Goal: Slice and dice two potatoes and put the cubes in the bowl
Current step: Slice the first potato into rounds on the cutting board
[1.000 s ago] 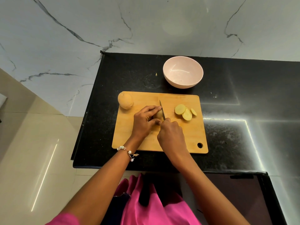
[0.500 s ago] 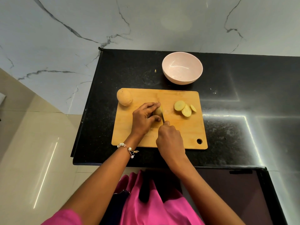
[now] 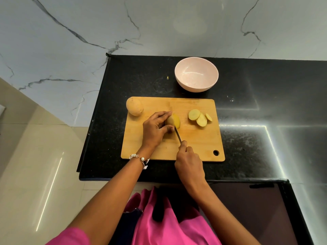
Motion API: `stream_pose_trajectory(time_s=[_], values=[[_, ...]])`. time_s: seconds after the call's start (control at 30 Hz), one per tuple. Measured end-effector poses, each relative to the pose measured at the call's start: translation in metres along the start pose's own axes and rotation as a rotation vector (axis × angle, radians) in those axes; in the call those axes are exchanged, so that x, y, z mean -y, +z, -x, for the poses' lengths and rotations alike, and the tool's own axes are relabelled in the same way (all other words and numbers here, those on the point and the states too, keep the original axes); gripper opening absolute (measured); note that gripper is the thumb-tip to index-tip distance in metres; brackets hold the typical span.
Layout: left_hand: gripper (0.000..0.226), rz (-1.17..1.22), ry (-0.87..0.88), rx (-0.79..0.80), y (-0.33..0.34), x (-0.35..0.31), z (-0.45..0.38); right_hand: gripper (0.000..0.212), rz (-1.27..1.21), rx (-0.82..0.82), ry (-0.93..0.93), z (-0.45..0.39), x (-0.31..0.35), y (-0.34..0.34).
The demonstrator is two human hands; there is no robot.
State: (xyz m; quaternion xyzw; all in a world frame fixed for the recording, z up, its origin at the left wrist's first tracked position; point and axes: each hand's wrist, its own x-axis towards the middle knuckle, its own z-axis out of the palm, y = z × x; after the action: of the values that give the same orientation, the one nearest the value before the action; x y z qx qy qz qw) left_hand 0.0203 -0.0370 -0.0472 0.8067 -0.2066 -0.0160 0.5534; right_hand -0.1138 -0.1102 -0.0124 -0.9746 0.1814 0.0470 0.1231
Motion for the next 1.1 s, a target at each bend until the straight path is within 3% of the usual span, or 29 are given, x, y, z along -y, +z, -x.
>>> stream_pose_trajectory(time_s=[0.23, 0.4, 0.57, 1.1], values=[[0.055, 0.014, 0.015, 0.004, 0.000, 0.001, 0.001, 0.048, 0.002, -0.058, 0.018, -0.030, -0.032, -0.007], [0.055, -0.013, 0.018, 0.018, -0.001, 0.001, 0.001, 0.029, -0.202, -0.106, 0.066, -0.038, -0.045, -0.011], [0.054, -0.055, 0.029, 0.054, -0.003, 0.004, -0.001, 0.027, -0.348, -0.187, -0.025, -0.028, -0.022, -0.035], [0.052, -0.038, 0.033, 0.009, -0.002, 0.003, 0.000, 0.031, -0.083, -0.065, -0.003, -0.017, 0.015, -0.036]])
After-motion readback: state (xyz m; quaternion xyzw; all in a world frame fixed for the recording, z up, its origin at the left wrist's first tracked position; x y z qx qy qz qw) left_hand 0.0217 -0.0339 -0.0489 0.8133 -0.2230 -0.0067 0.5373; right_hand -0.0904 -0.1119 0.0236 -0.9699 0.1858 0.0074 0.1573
